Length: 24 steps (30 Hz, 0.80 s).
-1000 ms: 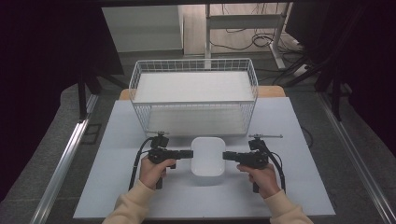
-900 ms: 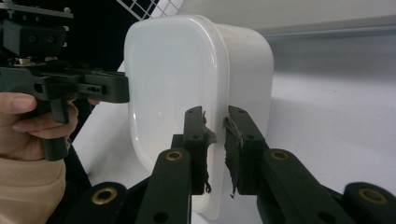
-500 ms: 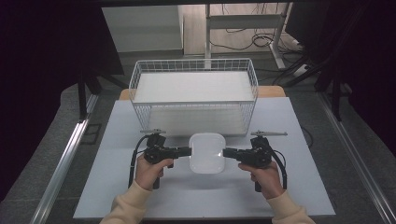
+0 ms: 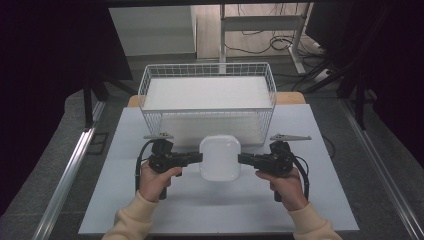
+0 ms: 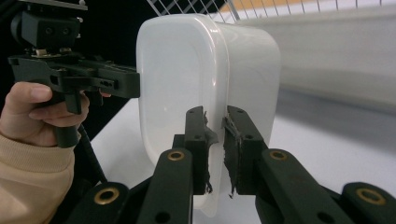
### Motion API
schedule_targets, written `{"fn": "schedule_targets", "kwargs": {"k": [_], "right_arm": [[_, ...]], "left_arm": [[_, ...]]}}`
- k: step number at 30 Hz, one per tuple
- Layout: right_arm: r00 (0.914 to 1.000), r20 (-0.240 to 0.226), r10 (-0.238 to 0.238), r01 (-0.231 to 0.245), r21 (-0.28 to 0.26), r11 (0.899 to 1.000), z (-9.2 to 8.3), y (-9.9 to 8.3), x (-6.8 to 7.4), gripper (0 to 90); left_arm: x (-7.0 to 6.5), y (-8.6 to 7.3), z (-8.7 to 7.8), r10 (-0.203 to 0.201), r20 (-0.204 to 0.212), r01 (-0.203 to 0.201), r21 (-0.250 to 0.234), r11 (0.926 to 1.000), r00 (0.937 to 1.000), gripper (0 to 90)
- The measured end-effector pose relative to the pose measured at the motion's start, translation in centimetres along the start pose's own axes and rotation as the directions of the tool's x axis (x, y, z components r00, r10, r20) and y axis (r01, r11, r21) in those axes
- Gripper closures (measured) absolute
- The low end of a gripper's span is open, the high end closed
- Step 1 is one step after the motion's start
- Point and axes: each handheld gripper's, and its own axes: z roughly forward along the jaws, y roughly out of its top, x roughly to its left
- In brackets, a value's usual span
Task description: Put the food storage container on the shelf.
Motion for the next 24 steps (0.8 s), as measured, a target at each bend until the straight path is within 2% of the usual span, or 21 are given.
{"fn": "schedule_targets", "kwargs": {"k": [8,11,24], "right_arm": [[0.9996,-0.006,-0.028,0.028,-0.009,1.0,-0.2,2.1,0.3,79.9],[0.9992,-0.005,-0.04,0.04,-0.019,0.999,-0.4,2.9,0.5,79.9],[0.9945,0.009,-0.105,0.105,-0.023,0.994,-1.0,7.6,2.6,79.8]], "left_arm": [[-0.2,1.7,-0.5,0.013,-0.001,-0.013,-0.021,0.9997,0.9999,79.7],[-0.6,2.5,-0.9,0.032,-0.007,-0.032,-0.029,0.9991,0.9995,79.7],[-1.5,6.2,-3.1,0.055,-0.015,-0.056,-0.077,0.9955,0.9984,79.6]]}}
